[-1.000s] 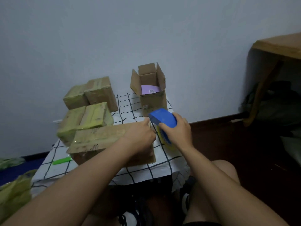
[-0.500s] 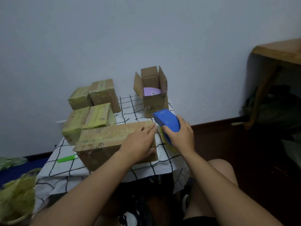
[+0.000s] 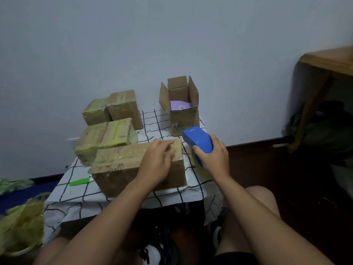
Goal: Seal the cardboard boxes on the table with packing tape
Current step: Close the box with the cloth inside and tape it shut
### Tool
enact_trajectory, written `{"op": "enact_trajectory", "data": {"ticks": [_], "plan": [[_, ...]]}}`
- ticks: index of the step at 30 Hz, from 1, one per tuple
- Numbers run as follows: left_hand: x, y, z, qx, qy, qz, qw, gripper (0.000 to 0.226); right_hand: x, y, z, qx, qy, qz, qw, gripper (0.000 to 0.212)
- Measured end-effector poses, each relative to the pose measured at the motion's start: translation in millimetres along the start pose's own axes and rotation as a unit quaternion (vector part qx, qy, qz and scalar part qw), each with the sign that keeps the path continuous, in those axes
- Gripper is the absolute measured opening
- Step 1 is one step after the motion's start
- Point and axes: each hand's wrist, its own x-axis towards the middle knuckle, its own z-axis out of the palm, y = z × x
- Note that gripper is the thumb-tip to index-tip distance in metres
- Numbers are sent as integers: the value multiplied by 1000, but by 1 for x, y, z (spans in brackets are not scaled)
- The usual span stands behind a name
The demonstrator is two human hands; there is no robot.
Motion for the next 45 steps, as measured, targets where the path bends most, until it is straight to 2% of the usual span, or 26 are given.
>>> {"op": "enact_trajectory", "data": {"ticks": [3, 10, 12, 14, 17, 20, 25, 29, 31, 40, 45], "plan": [[4, -8, -3, 2, 56, -15, 998, 14, 1, -2, 0, -2, -4, 2, 1000, 63], [4, -10, -2, 50, 76, 33, 995, 21, 0, -2, -1, -6, -4, 1, 1000, 63], [5, -9, -3, 63, 53, 36, 996, 26, 1, -2, -1, -8, -4, 2, 1000, 63], [4, -11, -3, 121, -2, 61, 991, 47, 1, -2, -1, -8, -4, 2, 1000, 63], [0, -14, -1, 263, -125, 97, 952, 80, 1, -2, -1, -10, 0, -2, 1000, 62], [-1, -20, 3, 310, -164, 119, 929, 69, 1, -2, -1, -12, 0, -1, 1000, 64], [-6, -26, 5, 327, -146, 159, 920, 59, 0, -3, -1, -16, 0, -5, 1000, 64], [-2, -18, 4, 293, -153, 120, 936, 63, 1, -3, 0, -18, -1, -3, 1000, 62], [-4, -18, 4, 305, -152, 127, 931, 63, 1, -3, 0, -18, -3, -1, 1000, 61], [-14, -21, 8, 334, -90, 19, 938, 75, 2, -1, 2, -17, -5, 0, 1000, 61], [-11, -18, -2, 314, -117, -5, 942, 75, 2, -1, 2, -21, -8, 8, 1000, 64]]}}
